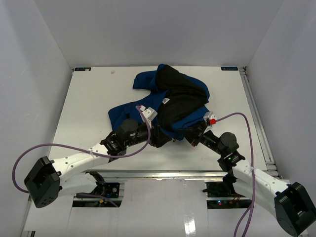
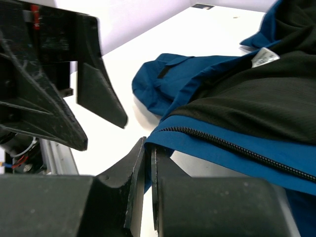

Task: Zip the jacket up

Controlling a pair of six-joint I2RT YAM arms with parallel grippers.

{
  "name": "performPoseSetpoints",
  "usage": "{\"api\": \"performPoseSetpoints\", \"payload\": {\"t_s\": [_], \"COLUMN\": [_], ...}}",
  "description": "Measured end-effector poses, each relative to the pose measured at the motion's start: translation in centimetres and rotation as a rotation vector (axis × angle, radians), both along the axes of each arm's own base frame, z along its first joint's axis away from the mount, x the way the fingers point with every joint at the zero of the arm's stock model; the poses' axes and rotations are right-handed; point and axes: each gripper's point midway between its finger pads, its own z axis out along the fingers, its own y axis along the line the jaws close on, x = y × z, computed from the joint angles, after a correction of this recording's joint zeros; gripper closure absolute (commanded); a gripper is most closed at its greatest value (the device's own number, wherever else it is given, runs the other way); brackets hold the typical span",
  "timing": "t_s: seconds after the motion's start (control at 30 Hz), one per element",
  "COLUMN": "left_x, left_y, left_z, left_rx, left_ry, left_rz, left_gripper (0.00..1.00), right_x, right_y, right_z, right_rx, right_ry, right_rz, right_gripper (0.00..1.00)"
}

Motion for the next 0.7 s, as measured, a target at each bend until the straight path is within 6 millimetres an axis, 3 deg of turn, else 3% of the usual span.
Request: {"api": "performPoseSetpoints", "payload": {"t_s": [0.47, 0.7], "left_x": [-2.1, -2.5], "left_y": [-2.3, -3.0], "left_z": [0.2, 0.5], "left_rx": [-0.025, -0.050], "left_ry": [-0.107, -0.127], "left_rz": [-0.238, -0.290], "left_gripper": [0.35, 0.44], "right_x": [-2.7, -3.1], "right_y": [1.3, 1.6], "right_z": [1.1, 0.9], "right_rx": [0.021, 0.025], "right_ry": [-0.051, -0.030], "right_rz": [0.173, 0.203], "right_gripper": [0.90, 0.88]}}
